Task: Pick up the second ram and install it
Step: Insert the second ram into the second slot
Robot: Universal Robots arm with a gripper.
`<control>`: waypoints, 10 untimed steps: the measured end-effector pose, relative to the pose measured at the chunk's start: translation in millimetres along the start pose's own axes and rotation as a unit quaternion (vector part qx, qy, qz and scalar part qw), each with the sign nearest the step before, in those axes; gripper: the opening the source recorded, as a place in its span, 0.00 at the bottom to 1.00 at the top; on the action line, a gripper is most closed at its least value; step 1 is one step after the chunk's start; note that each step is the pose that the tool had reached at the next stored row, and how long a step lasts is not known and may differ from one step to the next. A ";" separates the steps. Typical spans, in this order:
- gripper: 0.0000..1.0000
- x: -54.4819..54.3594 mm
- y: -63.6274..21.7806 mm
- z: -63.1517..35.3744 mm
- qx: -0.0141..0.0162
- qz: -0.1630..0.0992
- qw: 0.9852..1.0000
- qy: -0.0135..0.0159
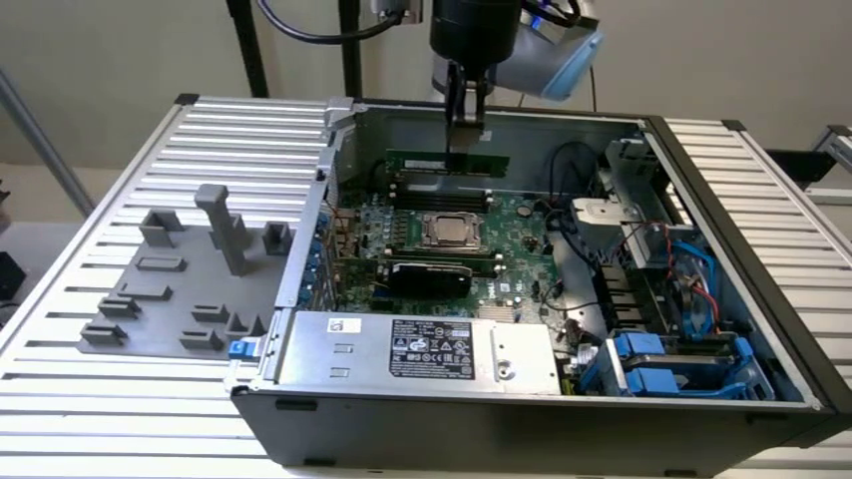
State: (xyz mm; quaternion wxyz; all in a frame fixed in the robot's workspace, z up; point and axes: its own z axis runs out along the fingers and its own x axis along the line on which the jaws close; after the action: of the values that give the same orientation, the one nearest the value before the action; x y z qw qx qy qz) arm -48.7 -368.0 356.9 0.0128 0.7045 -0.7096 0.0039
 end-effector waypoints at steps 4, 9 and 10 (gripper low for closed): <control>0.00 0.0 -0.1 0.1 0.000 0.000 1.000 0.000; 0.00 0.0 0.0 0.1 0.000 0.000 1.000 0.000; 0.00 0.0 0.0 0.1 0.000 0.000 1.000 0.000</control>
State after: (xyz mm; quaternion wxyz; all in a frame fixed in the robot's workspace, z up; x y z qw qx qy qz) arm -48.6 -368.1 356.8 0.0128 0.7045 -0.7096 0.0038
